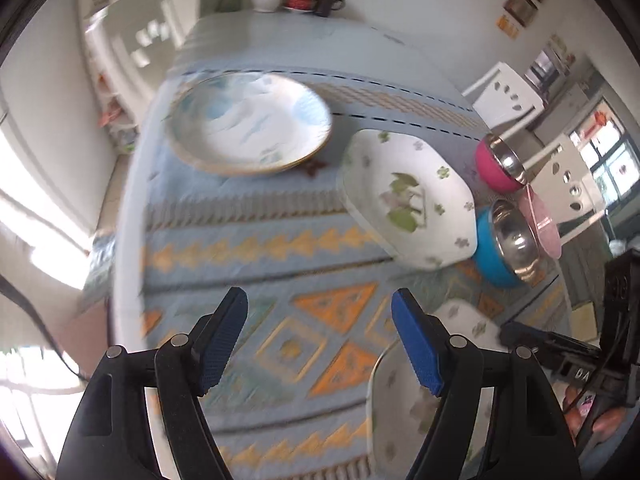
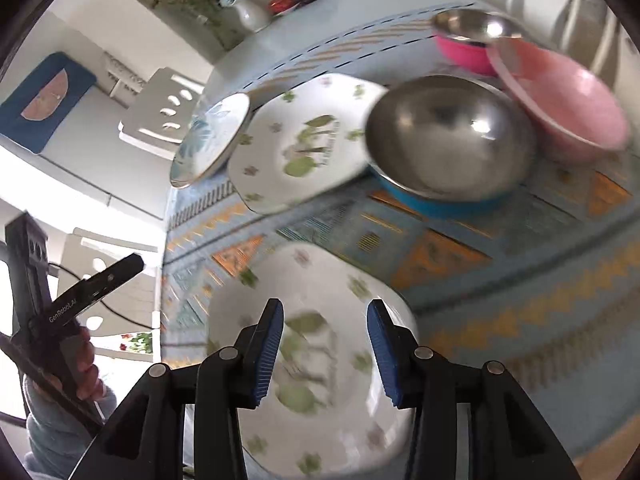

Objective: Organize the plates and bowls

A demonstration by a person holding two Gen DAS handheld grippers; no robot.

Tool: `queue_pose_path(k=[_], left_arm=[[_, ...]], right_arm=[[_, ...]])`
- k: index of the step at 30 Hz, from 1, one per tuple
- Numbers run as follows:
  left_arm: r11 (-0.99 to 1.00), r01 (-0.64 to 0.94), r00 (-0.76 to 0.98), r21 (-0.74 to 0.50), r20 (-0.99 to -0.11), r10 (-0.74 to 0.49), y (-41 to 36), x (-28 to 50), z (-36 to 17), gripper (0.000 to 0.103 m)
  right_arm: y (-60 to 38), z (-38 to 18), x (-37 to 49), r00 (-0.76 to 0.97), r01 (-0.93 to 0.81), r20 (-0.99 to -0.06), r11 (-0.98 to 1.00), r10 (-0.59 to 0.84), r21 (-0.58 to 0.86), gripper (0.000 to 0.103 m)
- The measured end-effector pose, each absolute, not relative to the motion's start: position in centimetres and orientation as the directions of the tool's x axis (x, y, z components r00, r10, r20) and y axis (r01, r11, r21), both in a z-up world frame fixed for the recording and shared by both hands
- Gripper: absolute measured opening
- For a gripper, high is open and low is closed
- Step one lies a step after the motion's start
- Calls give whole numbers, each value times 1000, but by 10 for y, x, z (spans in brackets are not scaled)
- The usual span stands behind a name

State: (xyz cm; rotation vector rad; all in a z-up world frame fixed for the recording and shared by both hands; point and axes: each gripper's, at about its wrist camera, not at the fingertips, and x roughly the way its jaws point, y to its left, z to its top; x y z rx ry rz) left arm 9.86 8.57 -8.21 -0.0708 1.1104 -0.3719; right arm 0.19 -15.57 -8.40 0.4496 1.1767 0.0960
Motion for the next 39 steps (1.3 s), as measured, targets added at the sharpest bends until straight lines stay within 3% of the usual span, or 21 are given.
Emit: queue_pose_path(k=[8, 15, 23, 29, 30, 35, 39], left_arm=[[946, 266, 335, -183, -903, -269, 33, 169, -115, 73], [936, 254, 309, -245, -896, -319, 28, 201, -122, 73], [922, 295, 280, -252, -900, -335, 15, 208, -134, 73], [930, 284, 239, -233, -922, -304, 3, 214, -152, 73], [932, 282, 238, -230, -924, -300, 2, 214, -153, 73], [935, 250, 249, -253, -916, -315, 3, 210, -156, 71], [934, 289, 277, -212, -915, -294, -4, 206, -155, 61]], right_arm=[[-143, -120, 60, 277, 170, -818, 812, 505, 559, 42], [-126, -98, 69, 290, 109, -857, 875, 426, 472, 44], [-160, -127, 76, 259, 270, -894, 860, 367, 432, 46], [-155, -126, 89, 312, 187, -835, 833, 453, 522, 46], [-158, -123, 95, 358, 180, -821, 830, 445, 528, 51], [-191, -158, 108, 380, 454, -771, 623, 511, 637, 54], [-204, -167, 106, 427, 515, -750, 547, 505, 660, 53]])
